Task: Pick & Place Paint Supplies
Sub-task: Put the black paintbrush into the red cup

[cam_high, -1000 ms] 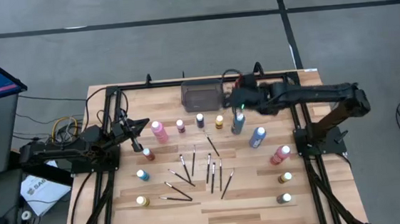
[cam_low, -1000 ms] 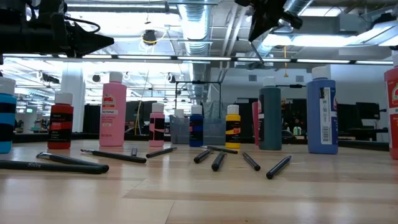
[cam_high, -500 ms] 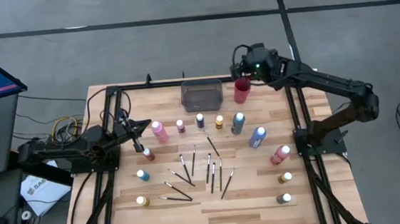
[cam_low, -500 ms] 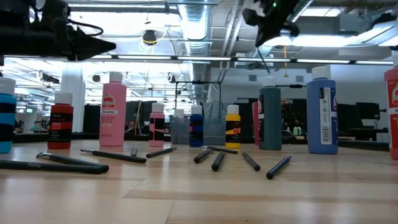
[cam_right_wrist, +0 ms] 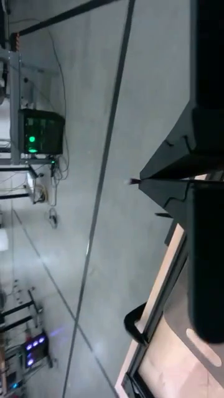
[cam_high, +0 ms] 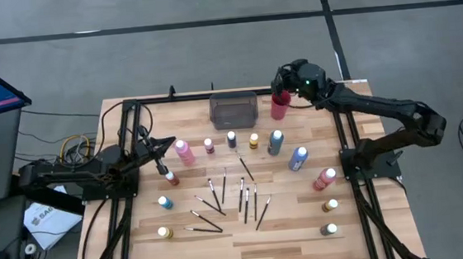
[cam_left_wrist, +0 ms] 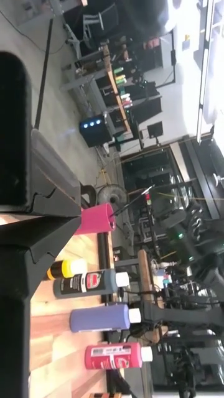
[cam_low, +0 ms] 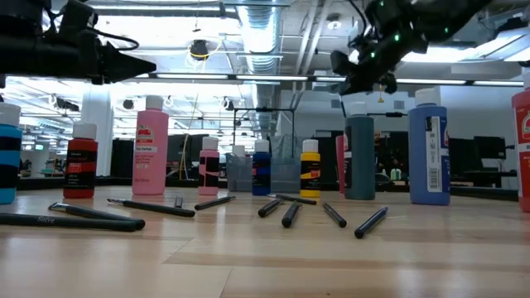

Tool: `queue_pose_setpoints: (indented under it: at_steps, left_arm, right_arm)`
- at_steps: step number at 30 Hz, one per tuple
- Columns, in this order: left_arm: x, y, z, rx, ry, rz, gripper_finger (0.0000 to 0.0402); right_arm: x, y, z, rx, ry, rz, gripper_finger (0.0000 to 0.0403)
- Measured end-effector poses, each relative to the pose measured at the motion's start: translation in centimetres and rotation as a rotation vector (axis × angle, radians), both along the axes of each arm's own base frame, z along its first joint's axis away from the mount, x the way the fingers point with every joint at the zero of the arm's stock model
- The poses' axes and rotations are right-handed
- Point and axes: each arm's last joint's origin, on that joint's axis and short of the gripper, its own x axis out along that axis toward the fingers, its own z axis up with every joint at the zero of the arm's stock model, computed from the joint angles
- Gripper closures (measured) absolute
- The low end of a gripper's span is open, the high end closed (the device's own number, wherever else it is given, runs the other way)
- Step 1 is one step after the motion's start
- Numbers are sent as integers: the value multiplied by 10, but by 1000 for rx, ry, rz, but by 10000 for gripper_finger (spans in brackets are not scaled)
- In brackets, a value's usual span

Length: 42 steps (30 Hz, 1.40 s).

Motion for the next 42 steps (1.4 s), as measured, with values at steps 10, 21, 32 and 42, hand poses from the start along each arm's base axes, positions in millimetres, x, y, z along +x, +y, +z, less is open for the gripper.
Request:
queue_pose_setpoints:
  at_steps: [10, 21, 32, 42]
  left_arm:
    - [0, 0, 1, -1, -5, 7, 399]
    - [0, 0, 1, -1, -7, 8, 399]
    - [0, 0, 1, 0, -15, 8, 399]
    - [0, 0, 1, 0, -16, 8, 399]
  right_arm:
    - [-9, 6, -34, 15, 46, -1, 403]
    - [-9, 6, -36, 19, 53, 6, 341]
    - [-4, 28, 24, 71, 15, 67, 219]
    - [28, 95, 89, 315, 151, 244, 223]
